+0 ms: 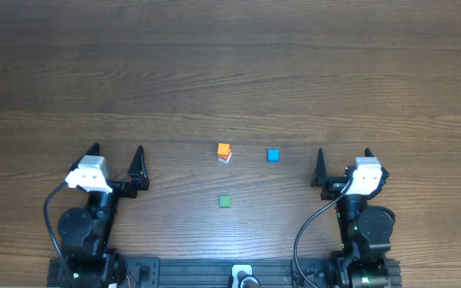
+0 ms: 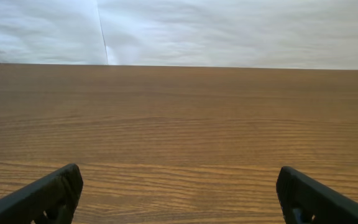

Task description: Stack Cubes

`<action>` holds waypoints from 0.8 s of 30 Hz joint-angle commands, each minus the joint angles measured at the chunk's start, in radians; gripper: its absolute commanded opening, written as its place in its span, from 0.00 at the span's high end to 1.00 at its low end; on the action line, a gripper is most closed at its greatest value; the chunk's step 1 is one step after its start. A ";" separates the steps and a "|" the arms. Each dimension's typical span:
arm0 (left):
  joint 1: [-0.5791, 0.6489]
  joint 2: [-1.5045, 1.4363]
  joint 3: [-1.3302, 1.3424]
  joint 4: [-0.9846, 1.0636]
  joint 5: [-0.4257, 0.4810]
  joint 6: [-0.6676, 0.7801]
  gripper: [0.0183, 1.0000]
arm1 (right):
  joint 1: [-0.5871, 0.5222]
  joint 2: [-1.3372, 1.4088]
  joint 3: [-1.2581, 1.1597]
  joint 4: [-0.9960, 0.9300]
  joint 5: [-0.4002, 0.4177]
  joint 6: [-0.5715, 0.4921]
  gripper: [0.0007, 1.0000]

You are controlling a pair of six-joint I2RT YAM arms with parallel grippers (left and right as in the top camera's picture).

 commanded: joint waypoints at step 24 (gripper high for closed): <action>-0.003 -0.006 -0.009 0.005 0.002 0.014 0.00 | -0.005 0.113 0.207 -0.152 -0.216 0.142 0.01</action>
